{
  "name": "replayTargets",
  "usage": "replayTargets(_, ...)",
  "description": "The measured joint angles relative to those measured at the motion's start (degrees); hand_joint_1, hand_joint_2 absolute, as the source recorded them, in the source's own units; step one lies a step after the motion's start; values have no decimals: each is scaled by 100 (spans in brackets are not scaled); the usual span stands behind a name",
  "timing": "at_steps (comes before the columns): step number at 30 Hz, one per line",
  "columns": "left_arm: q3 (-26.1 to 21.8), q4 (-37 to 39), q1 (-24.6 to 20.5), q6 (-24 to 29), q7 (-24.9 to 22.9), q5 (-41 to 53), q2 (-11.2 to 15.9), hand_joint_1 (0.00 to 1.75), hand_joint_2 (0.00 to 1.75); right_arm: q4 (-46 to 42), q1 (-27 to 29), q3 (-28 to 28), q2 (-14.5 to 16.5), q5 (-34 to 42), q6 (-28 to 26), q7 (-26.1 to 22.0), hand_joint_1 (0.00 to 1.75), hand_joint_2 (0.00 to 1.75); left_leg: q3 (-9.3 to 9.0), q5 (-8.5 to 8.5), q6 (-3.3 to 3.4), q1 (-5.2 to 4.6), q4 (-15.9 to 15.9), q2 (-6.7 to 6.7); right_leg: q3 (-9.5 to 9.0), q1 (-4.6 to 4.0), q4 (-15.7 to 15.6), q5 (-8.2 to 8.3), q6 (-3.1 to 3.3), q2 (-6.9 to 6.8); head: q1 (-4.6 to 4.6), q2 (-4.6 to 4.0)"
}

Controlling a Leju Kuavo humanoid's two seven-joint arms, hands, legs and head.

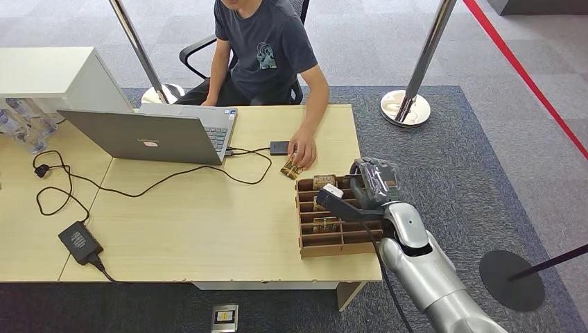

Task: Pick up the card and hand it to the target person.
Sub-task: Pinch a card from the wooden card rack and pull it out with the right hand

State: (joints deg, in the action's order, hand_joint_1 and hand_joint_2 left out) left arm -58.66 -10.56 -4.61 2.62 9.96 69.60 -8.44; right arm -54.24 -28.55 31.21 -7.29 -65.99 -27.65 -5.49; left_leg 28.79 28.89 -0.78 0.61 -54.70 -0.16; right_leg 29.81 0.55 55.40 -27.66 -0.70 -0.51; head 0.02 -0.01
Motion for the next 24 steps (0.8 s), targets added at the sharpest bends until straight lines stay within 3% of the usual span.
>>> replayTargets(9,0,0,0,-1,1,3,0,0,0,-6,22,-26,-18,-2,-18,-2,134,175,-2,0,0,0,0,0,-2,0,0,0,0,0,0,0)
replayTargets(16,0,1,0,-2,1,6,0,0,0,-31,45,-29,-24,-2,-20,-2,149,175,-2,0,0,0,0,0,-2,0,0,0,0,0,0,-1)
replayTargets(20,0,2,0,-2,-3,5,0,0,0,-32,45,-30,-27,-4,-17,-2,170,175,-2,0,0,0,0,0,-2,0,0,0,0,0,0,-1)
replayTargets(24,0,2,0,-2,-36,2,0,0,0,-47,46,-30,-25,-33,4,-5,174,175,-2,0,0,0,0,0,-2,0,0,0,0,0,0,-1)
